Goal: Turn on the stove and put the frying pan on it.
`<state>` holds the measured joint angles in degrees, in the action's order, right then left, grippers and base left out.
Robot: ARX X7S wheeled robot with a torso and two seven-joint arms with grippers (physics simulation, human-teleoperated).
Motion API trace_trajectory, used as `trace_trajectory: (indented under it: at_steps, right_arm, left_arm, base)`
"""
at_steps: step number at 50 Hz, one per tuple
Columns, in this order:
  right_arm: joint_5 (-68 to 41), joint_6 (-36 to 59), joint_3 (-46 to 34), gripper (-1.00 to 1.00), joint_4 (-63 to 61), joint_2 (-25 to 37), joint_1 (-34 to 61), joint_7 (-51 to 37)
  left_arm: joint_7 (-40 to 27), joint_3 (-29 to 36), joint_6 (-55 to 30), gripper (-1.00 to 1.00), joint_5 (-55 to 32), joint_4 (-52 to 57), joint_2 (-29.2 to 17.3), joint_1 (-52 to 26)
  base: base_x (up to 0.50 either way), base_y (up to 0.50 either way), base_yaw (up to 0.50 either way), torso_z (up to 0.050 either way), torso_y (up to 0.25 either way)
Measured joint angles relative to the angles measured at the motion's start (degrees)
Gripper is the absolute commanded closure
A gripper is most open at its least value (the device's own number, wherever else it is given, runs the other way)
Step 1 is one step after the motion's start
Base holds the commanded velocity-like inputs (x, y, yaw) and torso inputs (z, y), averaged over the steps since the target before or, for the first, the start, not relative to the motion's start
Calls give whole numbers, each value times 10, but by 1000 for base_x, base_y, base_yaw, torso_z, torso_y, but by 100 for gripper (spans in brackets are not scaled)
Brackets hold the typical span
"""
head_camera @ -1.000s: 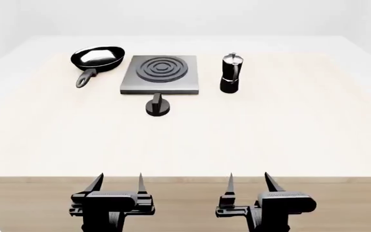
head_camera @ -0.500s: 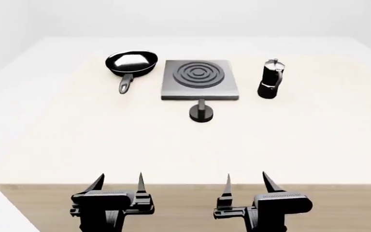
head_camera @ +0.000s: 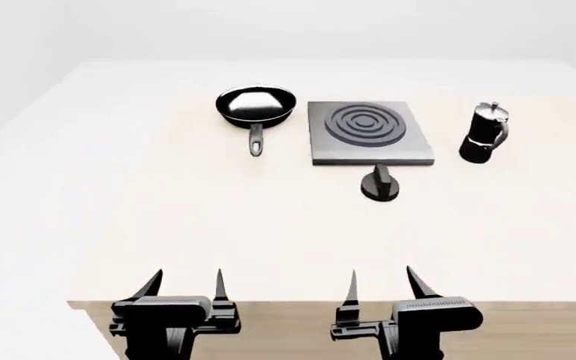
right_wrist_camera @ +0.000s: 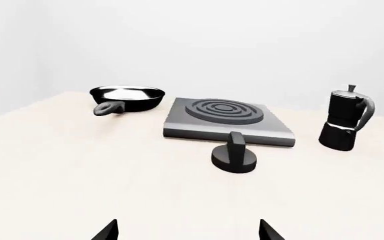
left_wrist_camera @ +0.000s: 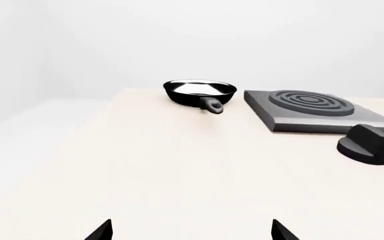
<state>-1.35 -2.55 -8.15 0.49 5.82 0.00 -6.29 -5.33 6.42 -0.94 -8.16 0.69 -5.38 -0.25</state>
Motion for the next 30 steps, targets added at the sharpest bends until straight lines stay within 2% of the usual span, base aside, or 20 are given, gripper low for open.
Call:
trace_trajectory:
  at_steps: [22,30]
  right_arm:
    - [-9,0,-14,-100,2,11,3,-14]
    - [-12,-1,-19,-100,-1,15,1,-18]
  left_arm:
    - [-16,15,5,-100,-9,-3,-12,-1]
    - [-19,20,8,-100,-14,-1,-16,1]
  base:
    - [83,500,0,50,16]
    - [242,479,0,5,0]
